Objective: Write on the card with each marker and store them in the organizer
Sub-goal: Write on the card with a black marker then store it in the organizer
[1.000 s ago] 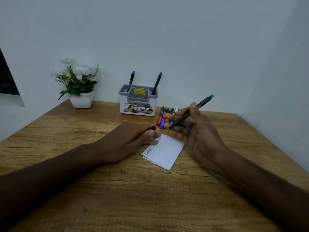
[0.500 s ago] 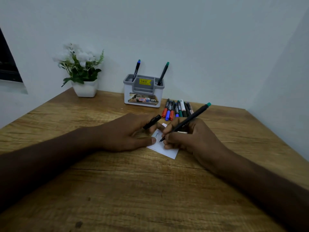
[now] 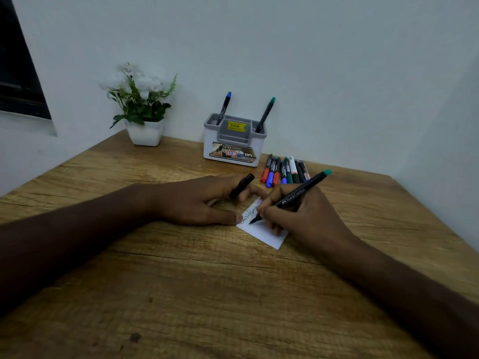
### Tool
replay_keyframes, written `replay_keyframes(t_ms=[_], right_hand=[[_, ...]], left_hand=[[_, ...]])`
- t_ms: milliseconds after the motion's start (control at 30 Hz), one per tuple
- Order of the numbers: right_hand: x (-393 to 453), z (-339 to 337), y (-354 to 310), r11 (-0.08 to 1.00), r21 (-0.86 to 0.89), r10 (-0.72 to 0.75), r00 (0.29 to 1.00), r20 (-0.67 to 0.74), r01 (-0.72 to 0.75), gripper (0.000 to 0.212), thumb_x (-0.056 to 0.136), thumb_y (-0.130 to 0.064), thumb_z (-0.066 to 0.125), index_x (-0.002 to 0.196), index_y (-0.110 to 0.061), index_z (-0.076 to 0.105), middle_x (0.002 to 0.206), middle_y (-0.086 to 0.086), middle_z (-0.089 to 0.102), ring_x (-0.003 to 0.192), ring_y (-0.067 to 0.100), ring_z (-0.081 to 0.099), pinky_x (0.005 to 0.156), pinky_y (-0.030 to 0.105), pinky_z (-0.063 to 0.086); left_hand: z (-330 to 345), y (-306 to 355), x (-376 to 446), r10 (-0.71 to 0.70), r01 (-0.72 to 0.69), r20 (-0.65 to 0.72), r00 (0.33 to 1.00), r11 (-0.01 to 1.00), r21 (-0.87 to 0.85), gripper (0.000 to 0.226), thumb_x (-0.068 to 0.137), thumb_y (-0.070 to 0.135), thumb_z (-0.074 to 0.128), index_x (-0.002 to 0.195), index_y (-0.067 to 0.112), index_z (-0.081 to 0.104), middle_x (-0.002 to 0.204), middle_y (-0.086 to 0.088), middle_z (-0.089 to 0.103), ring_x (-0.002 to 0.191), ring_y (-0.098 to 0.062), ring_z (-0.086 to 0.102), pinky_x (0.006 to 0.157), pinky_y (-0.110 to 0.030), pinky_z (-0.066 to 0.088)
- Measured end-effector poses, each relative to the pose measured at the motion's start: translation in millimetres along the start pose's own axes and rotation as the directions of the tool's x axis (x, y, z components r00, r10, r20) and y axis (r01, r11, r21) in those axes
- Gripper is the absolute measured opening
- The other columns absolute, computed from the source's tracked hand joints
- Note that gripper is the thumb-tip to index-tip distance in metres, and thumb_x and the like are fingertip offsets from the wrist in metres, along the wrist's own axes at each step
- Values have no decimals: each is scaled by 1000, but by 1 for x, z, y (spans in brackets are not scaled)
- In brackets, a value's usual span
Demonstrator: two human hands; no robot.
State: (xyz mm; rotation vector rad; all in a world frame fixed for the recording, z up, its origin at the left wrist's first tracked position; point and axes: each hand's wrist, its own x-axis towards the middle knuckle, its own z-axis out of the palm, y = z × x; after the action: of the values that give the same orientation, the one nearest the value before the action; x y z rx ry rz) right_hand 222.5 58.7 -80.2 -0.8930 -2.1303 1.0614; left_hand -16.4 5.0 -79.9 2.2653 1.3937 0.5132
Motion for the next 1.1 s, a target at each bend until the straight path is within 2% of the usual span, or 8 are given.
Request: replay_keyframes(t_ms=[67,167,233,533,700,900,1033,1100], right_hand=[[0,1,0,1000,-6,-7,1000,5,7,7,90,-11,77,84,-14,79,76,-2,79,64,10,72,64,19,58],[-1,2,-1,996,-82,-42,999,20,44,8,89,-17,78,83,-23,80,79,-5,80,68,7,73,65,19,59],[-1,3,-1,992,-111,-55,998,21,57,7,88,-20,78,83,-25,80,80,-5,80,69,7,73,66,21,60],[0,0,-3,992,-115,-52,998,21,54,13,90,-15,78,81,-24,79,79,-9,80,68,6,74,66,18,60],[0,1,-3,995,-90,-39,999,10,40,13,89,-15,78,80,-24,79,79,-8,80,66,5,73,64,16,58],[1,-1,0,999,-44,0,1000,-2,0,10,90,-13,78,82,-20,79,76,-5,80,66,6,73,67,16,57],[1,0,0,999,-38,15,1000,-13,-15,8,89,-13,78,83,-19,79,77,-4,81,65,7,73,66,15,57],[1,0,0,999,-41,16,1000,-27,-17,8,89,-13,78,83,-18,79,77,-4,81,63,7,73,64,14,56]], left_hand=[[1,-3,1,9,-9,0,1000,1000,27,40,100,45,57,133,23,51,131,3,57,124,-14,54,106,-41,47],[1,-6,2,30,-30,6,1000,995,98,24,103,45,56,125,45,47,123,17,53,116,0,49,96,-23,45],[1,-8,3,25,-25,6,1000,990,136,18,105,44,56,119,39,48,118,15,51,111,2,47,89,-22,41],[-1,-11,4,-7,5,13,1000,989,148,26,104,43,56,124,28,50,117,15,51,112,3,47,87,-12,38],[0,-13,5,-10,7,14,1000,988,157,50,99,52,52,135,17,49,127,7,53,116,3,44,89,-4,37],[0,-15,5,-10,9,4,1000,989,149,25,102,48,55,122,33,50,118,16,51,113,5,45,88,-18,39],[0,-11,4,-15,13,15,1000,988,151,44,97,54,51,129,24,51,122,13,52,112,6,45,91,-19,42],[0,-11,4,-10,8,14,1000,989,147,40,98,54,51,125,25,52,120,13,52,111,6,45,91,-20,42]])
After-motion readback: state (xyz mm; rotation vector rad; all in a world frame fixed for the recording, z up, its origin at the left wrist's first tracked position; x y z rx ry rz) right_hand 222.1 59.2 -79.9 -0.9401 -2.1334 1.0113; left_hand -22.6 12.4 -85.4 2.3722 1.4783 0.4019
